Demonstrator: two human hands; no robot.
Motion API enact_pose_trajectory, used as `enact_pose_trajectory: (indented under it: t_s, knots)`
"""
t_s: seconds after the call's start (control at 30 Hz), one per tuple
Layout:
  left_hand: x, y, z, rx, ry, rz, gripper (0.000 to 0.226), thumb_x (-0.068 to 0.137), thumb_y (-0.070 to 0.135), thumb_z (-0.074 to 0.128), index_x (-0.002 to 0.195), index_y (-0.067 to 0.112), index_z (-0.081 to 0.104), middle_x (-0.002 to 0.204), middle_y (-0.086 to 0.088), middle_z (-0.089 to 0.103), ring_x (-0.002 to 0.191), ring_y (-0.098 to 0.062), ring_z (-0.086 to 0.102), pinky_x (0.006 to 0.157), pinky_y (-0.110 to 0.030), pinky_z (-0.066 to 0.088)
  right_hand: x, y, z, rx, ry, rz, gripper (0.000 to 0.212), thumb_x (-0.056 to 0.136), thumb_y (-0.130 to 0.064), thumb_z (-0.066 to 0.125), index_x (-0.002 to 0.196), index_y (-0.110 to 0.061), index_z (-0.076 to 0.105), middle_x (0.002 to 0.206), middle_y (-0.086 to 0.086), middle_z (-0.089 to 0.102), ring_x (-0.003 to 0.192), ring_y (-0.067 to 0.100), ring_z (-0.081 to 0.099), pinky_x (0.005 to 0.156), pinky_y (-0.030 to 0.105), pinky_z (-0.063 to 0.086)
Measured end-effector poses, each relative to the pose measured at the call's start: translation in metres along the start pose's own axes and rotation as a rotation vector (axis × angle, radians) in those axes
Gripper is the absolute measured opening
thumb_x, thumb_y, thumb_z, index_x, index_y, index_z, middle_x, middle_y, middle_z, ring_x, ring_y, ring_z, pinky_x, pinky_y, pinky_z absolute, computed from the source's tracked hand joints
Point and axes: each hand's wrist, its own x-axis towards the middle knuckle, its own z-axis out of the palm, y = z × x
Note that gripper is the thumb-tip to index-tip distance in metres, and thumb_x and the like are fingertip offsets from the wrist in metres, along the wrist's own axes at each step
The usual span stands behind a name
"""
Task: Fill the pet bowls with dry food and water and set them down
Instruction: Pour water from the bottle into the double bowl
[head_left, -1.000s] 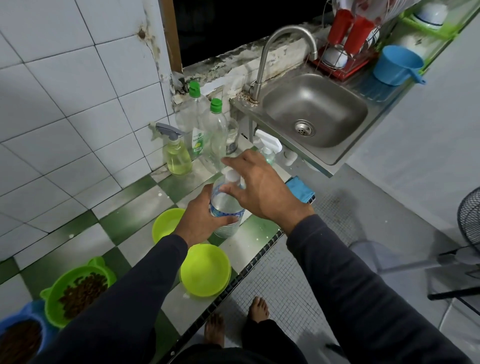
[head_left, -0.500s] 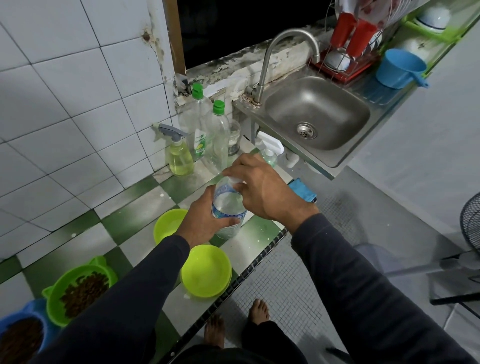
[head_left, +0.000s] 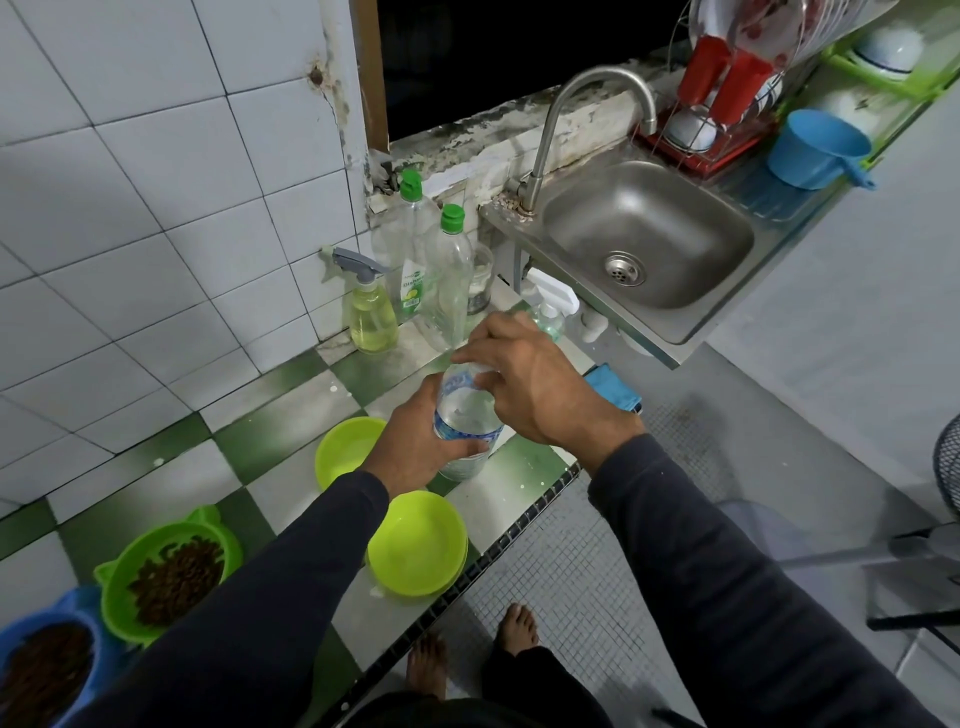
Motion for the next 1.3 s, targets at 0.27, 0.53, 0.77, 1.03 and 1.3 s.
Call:
enact_pose_trajectory:
  t_s: [0.27, 0.53, 0.77, 1.03, 1.3]
  knots:
    - [-0.001, 0.002, 0.0, -0.004, -0.015, -0.007, 0.085, 0.06, 0.045, 0.096, 0.132, 0.036, 0.051, 0.124, 0.009, 0.067, 0.117, -0.018, 0.066, 0.096, -0.051, 0.058, 0.002, -0.005, -0.002, 0.003, 0.049, 0.245, 0.048, 0.082, -0.05, 0.077, 0.109, -0.012, 0.067, 0.109, 0.007, 0.058, 0.1, 0.024, 0.055, 0.085, 0.037, 0.048]
    - [-0.001, 0.001, 0.0, 0.001, 0.009, -0.005, 0.087, 0.056, 0.051, 0.097, 0.129, 0.045, 0.05, 0.123, 0.014, 0.068, 0.115, -0.01, 0.067, 0.096, -0.048, 0.059, -0.001, -0.002, -0.01, 0.012, -0.069, 0.017, 0.049, 0.075, 0.008, 0.066, 0.119, -0.012, 0.074, 0.111, 0.01, 0.061, 0.106, 0.032, 0.053, 0.092, 0.044, 0.047]
    - [-0.002, 0.001, 0.0, 0.004, -0.005, 0.001, 0.088, 0.06, 0.049, 0.096, 0.133, 0.044, 0.049, 0.125, 0.014, 0.067, 0.118, -0.013, 0.066, 0.096, -0.048, 0.059, 0.001, -0.005, -0.006, -0.025, 0.021, 0.24, 0.048, 0.084, -0.053, 0.073, 0.113, -0.016, 0.067, 0.11, 0.004, 0.055, 0.1, 0.024, 0.058, 0.087, 0.041, 0.051]
    - [-0.003, 0.001, 0.0, -0.009, 0.001, 0.004, 0.089, 0.06, 0.048, 0.096, 0.135, 0.043, 0.048, 0.127, 0.012, 0.067, 0.119, -0.015, 0.066, 0.097, -0.05, 0.058, -0.001, -0.008, -0.012, 0.034, -0.006, 0.1, 0.053, 0.077, -0.015, 0.071, 0.13, -0.018, 0.067, 0.113, 0.003, 0.057, 0.109, 0.026, 0.05, 0.095, 0.038, 0.046]
    - [-0.003, 0.003, 0.001, 0.036, 0.005, 0.01, 0.091, 0.058, 0.05, 0.095, 0.135, 0.043, 0.047, 0.124, 0.016, 0.067, 0.115, -0.008, 0.065, 0.096, -0.045, 0.059, 0.004, -0.008, -0.015, -0.019, -0.042, 0.077, 0.031, 0.084, -0.013, 0.069, 0.114, -0.015, 0.074, 0.103, 0.007, 0.057, 0.097, 0.027, 0.058, 0.087, 0.039, 0.049]
